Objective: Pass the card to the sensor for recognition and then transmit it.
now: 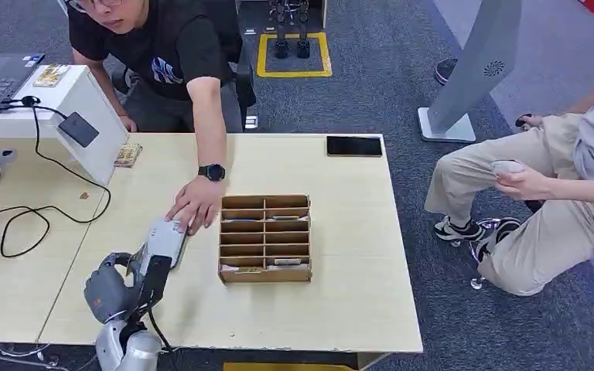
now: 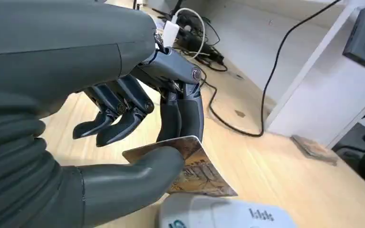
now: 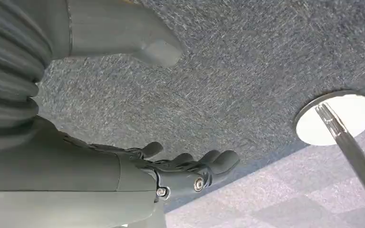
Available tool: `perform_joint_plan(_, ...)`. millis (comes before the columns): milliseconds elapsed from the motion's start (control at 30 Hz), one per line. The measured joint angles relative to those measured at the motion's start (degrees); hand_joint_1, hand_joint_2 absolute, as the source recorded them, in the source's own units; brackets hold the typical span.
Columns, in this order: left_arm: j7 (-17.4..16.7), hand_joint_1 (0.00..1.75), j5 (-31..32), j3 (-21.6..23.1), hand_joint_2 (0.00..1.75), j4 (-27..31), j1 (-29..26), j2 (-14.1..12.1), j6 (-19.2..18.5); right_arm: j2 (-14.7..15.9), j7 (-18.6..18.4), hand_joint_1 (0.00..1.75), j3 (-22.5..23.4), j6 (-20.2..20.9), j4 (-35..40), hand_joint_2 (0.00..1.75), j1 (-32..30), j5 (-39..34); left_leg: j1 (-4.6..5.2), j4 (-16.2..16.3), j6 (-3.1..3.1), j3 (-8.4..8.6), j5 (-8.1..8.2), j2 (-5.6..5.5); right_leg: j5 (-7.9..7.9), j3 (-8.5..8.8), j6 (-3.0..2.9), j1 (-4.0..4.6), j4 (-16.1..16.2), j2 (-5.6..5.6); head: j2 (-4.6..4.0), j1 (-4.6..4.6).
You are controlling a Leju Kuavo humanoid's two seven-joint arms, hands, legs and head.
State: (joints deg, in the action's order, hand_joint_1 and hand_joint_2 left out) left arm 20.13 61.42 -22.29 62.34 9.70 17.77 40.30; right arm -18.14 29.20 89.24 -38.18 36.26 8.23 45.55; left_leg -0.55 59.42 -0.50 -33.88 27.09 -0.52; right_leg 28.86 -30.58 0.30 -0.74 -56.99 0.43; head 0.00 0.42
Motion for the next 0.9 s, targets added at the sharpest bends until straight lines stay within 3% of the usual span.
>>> perform_joint_plan(133,1.49,1.75,0.18,0.28,1.75,1.81,0.05,0.04,0.00,0.13,0.70,0.00,0.00,0.00,-0.46,1.75,0.10,0.04,0.00,0.00,0.00,0.00,0.00,0.00,0.00,-0.01,0.00,0.00,0.00,0.00,0.00,0.00)
perform_joint_plan(267,3.28,1.75,4.81,1.51,1.75,3.65,0.16,0.04,-0.06,0.55,1.81,0.00,0.00,0.00,-1.44,1.75,0.17,0.07,0.00,0.00,0.00,-0.01,0.00,0.00,0.00,0.00,0.00,0.00,0.00,0.00,0.00,-0.02)
perform_joint_plan(533,3.93,1.75,5.90,2.58,1.75,4.94,0.27,0.04,-0.07,1.11,2.14,0.00,0.00,0.00,-2.60,1.75,0.31,0.07,0.00,0.00,0.00,-0.01,0.00,0.02,0.00,-0.02,0.00,0.01,0.00,0.04,0.00,-0.02)
perform_joint_plan(767,7.26,1.75,8.55,2.93,1.75,5.46,0.16,0.04,-0.07,1.49,2.75,0.00,0.00,-0.02,-3.37,1.75,0.31,0.07,0.00,0.00,0.00,-0.02,0.00,0.01,0.00,-0.01,0.00,0.01,0.00,0.03,0.00,0.00)
perform_joint_plan(900,6.60,1.75,10.27,3.32,1.75,5.42,-0.01,-0.04,-0.09,1.70,3.49,0.00,0.00,0.00,-4.02,1.75,0.32,0.07,0.00,0.00,0.00,-0.02,0.01,0.02,0.00,-0.01,0.00,0.00,0.01,0.03,0.00,0.00)
